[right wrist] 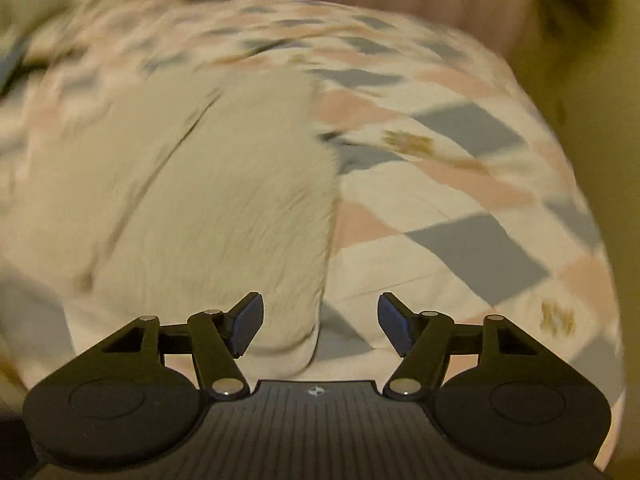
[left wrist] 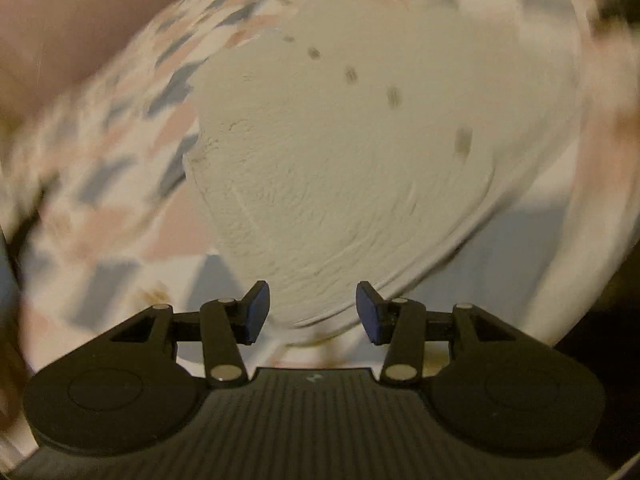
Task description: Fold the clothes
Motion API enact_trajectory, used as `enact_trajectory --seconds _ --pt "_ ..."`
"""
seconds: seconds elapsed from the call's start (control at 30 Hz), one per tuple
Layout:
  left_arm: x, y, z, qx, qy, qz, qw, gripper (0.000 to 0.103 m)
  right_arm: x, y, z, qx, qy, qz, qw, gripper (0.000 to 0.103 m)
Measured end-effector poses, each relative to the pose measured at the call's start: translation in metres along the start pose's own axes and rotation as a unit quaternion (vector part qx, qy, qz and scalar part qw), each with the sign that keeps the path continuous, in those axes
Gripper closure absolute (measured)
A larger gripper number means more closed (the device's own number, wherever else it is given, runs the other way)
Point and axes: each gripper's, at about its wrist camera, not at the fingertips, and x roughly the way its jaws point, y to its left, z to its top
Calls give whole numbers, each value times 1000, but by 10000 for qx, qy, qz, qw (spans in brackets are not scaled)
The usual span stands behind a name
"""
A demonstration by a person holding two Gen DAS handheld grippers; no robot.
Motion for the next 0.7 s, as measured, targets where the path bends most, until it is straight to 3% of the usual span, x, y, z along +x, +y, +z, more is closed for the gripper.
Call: enact_trajectory --seconds 0.07,0.2,0.27,0.33,0.37,0.47,0.57,0.63,0.67,0.7 --pt "25 -24 -21 933 -85 373 9949 59 15 25 -20 -630 -112 -143 9978 39" --pt "55 -56 -66 2041 -622 780 9739 54 33 63 -60 -1727 -410 -396 9833 37" --pt "61 -63 -81 2403 -919 988 9613 46 42 76 -80 -2394 -525 -635 9674 35" --pt "69 -68 -92 2677 -1249 1194 9479 32 56 87 -95 -3040 -659 -1210 9427 33" --pt "77 -69 -96 2742 -1409 1295 9424 31 63 90 -100 -3204 -770 -1405 9336 34" --pt "98 -71 -102 2763 -1833 1503 9314 32 78 92 -104 -3113 -1226 -1720 9265 40" --pt "102 -71 -100 2653 -2174 1676 9243 41 90 96 -104 -3400 -1487 -1992 9070 46" --pt "105 -74 -97 2622 -2237 1750 9223 62 95 103 -105 -3761 -1511 -2005 8919 62" --pt "104 -76 -96 2616 -2197 1692 9245 71 97 108 -105 -4021 -1467 -1990 8816 84" --pt "104 -77 -95 2651 -2190 1646 9245 86 97 112 -105 -4229 -1447 -1956 8729 96"
